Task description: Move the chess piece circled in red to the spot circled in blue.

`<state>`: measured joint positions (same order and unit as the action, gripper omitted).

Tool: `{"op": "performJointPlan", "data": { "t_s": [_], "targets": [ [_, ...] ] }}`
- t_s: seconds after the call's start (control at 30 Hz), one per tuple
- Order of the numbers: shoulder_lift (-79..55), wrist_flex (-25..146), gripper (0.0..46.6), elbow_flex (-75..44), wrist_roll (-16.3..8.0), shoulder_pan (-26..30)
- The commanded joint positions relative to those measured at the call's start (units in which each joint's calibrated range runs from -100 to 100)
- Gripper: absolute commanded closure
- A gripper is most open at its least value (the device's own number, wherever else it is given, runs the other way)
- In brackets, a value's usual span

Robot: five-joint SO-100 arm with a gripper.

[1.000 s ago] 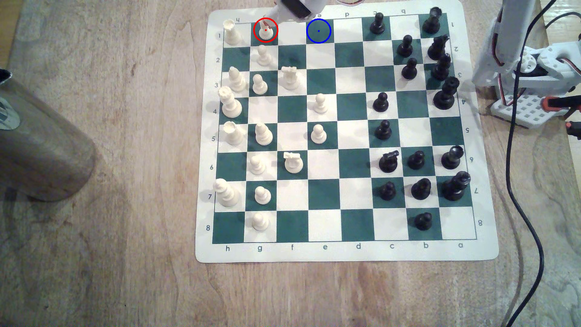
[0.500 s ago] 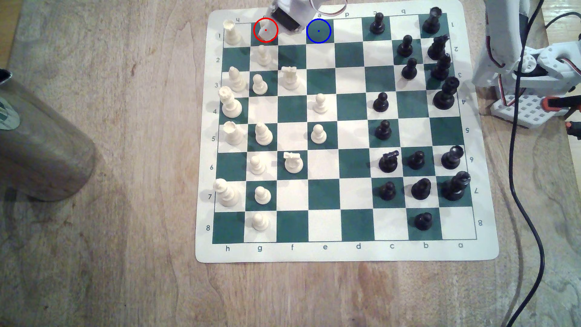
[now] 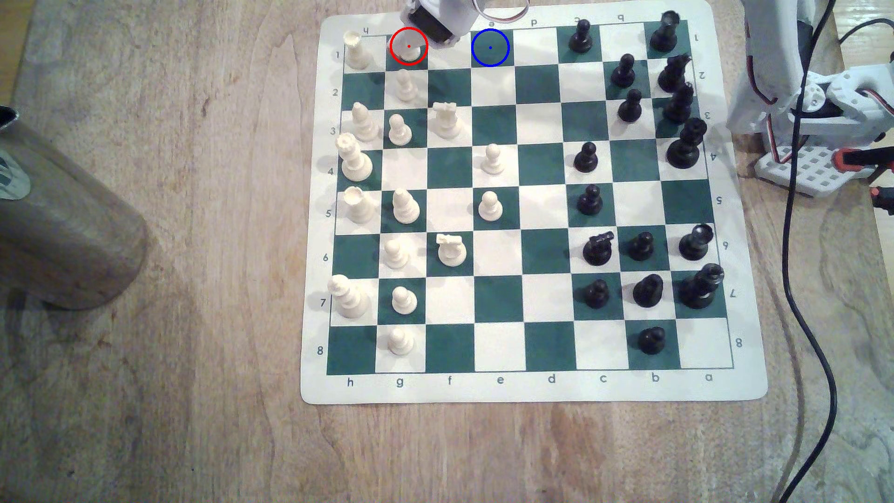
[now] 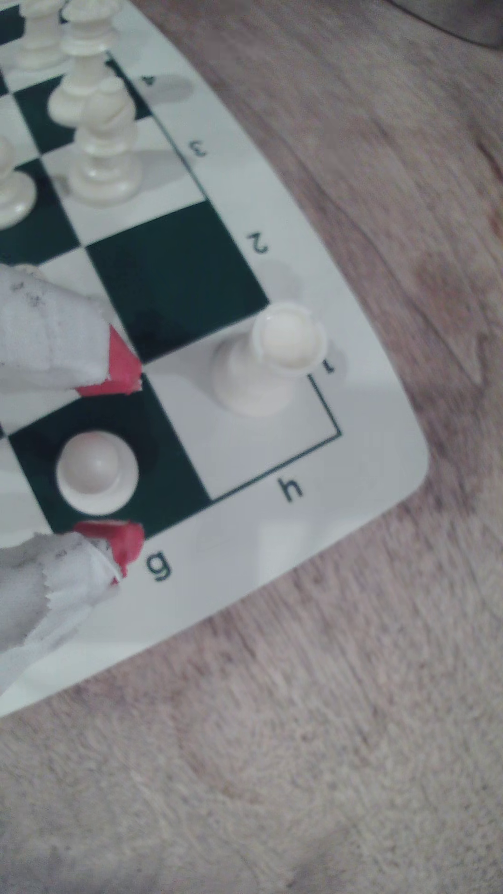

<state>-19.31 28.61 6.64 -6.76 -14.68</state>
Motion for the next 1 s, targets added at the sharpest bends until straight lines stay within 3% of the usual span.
{"op": "performJointPlan", "data": {
  "t_s": [0.0, 0.3, 0.5, 0.7, 0.87, 0.97],
  "targets": [
    [0.38, -1.01, 32.8, -5.83, -0.10, -0.38],
    [-0.98, -1.91, 33.2, -6.37, -0.20, -0.46],
    [-0.21, -1.25, 37.6, -6.46, -0.10, -0.22],
    [-0.04, -1.25, 38.8, -6.55, 0.00, -0.38],
    [0.04, -1.25, 46.1, -6.55, -0.05, -0.38],
    [0.47, -1.25, 46.4, -6.55, -0.20, -0.38]
  ]
}}
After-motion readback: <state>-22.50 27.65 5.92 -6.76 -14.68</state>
